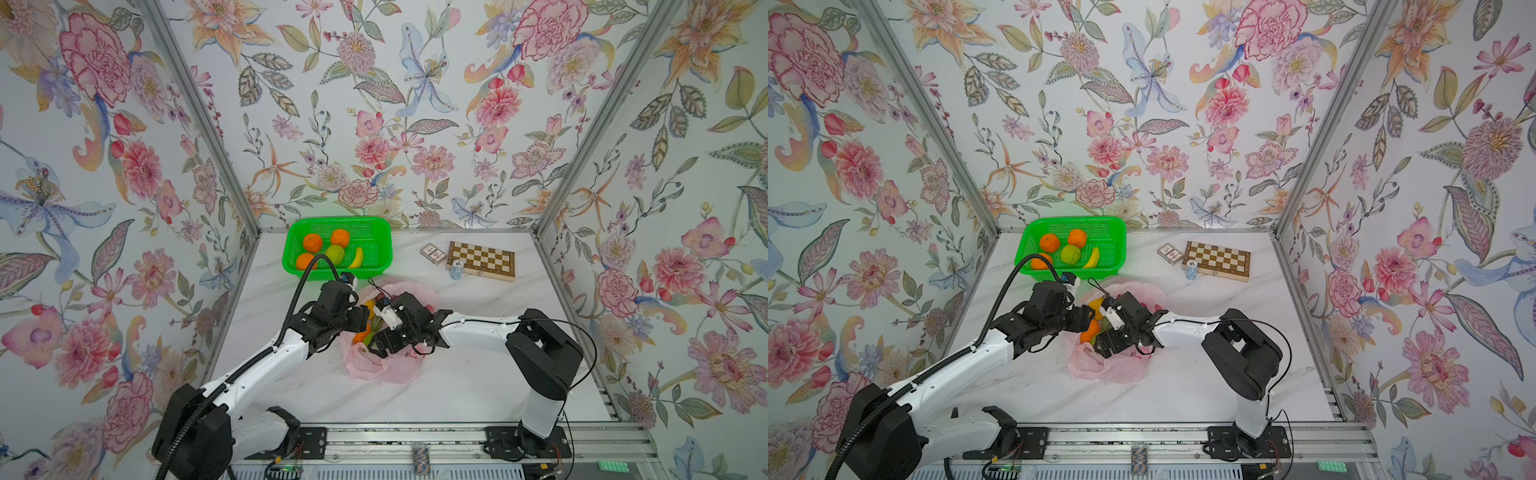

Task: Untie the knot of the plastic bag and take out the fruit
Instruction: 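Hold the bag edge with the left gripper while the right grasps the bright green fruit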

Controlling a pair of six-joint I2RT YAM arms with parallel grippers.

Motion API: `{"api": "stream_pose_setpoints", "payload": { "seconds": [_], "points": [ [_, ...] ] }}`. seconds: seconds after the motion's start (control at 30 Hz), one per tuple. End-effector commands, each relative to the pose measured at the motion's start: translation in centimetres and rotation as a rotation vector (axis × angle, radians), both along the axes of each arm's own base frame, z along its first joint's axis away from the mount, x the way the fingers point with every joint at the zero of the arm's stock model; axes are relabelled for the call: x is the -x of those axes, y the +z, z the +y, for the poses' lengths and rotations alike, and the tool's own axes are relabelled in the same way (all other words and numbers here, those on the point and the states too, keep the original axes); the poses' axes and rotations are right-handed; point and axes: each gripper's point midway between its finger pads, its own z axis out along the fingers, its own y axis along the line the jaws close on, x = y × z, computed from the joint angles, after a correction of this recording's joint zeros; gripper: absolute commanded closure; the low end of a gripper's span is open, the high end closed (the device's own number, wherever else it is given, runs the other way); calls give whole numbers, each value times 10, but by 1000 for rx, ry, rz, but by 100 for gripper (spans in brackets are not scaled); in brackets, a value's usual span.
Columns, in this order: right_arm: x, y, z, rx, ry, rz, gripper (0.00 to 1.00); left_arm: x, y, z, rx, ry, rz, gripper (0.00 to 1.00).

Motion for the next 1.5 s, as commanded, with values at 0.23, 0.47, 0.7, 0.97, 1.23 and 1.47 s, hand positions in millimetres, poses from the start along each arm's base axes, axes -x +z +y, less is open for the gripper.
{"api": "stream_pose_setpoints", "payload": {
  "seconds": [0.23, 0.47, 0.7, 0.97, 1.23, 1.47],
  "points": [
    [-7, -3, -2, 54, -26, -17, 12, 3, -7, 6, 9, 16, 17, 29],
    [-29, 26, 0, -56, -136, -48, 21, 3, -8, 6, 11, 16, 16, 29],
    [-39, 17, -3, -87, -195, -26, 27, 6, -13, 8, 0, 15, 27, 29],
    [-34, -3, 1, -37, -169, 23, 25, 6, -15, 10, -6, 20, 28, 29],
    [-39, 15, -1, -59, -189, -26, 40, 6, -14, 13, -13, 23, 22, 29],
    [-46, 53, -12, -164, -258, -103, 45, 6, -16, 14, -11, 25, 23, 29]
  ]
}}
